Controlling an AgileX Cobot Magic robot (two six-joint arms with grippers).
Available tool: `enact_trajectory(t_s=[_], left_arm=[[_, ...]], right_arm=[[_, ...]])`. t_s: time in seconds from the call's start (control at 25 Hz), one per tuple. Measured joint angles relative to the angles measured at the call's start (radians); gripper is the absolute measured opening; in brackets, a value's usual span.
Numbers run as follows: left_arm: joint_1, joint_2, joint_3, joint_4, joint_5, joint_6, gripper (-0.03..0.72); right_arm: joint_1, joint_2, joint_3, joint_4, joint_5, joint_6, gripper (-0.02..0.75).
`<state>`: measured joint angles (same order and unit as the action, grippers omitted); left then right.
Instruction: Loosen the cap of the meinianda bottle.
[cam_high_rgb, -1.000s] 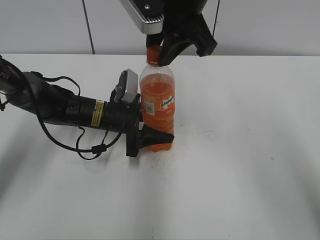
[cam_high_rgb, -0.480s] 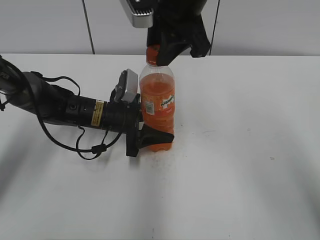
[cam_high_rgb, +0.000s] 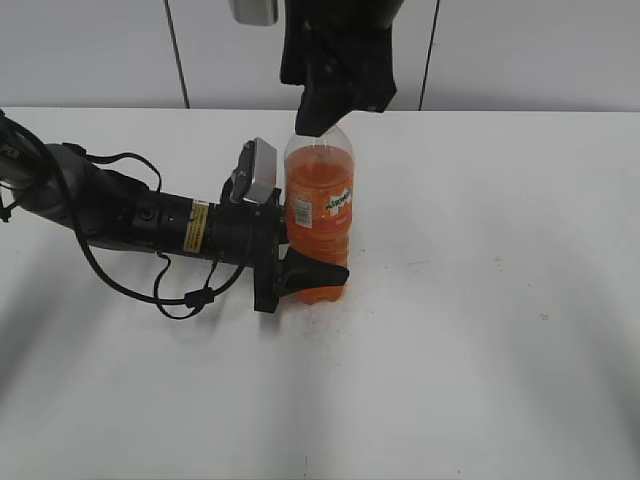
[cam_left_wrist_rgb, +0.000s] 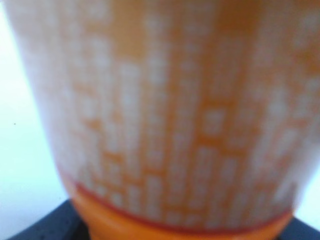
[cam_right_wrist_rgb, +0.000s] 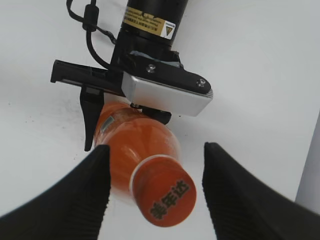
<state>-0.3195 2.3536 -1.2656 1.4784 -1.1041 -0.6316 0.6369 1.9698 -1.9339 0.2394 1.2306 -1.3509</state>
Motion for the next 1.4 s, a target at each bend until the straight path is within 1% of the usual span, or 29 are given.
enact_trajectory(t_s=[0.08, 0.32, 0.68, 0.88, 0.96, 1.08, 1.4], left_arm=[[0.0, 0.0, 0.0, 0.0, 0.0, 0.0, 0.4], [0.0, 0.0, 0.0, 0.0, 0.0, -0.001, 0.4], [0.0, 0.0, 0.0, 0.0, 0.001, -0.004, 0.4], [0.0, 0.0, 0.0, 0.0, 0.001, -0.004, 0.4], [0.0, 0.0, 0.0, 0.0, 0.001, -0.004, 0.4], [0.0, 0.0, 0.0, 0.0, 0.001, -0.004, 0.4], [0.0, 0.0, 0.0, 0.0, 0.001, -0.004, 0.4]], right_arm=[[0.0, -0.007, 0.0, 0.0, 0.0, 0.081, 0.452], [0.0, -0.024, 0.0, 0.004, 0.0, 0.468, 0.454], [0.0, -0.024, -0.032, 0.006, 0.0, 1.216, 0.456], [0.0, -0.024, -0.032, -0.012, 0.0, 1.5, 0.457], [0.0, -0.024, -0.032, -0.03, 0.0, 1.572, 0.457], [0.0, -0.024, -0.032, -0.048, 0.0, 1.621, 0.458], [0.0, -0.022, -0.032, -0.099, 0.0, 1.676, 0.458]])
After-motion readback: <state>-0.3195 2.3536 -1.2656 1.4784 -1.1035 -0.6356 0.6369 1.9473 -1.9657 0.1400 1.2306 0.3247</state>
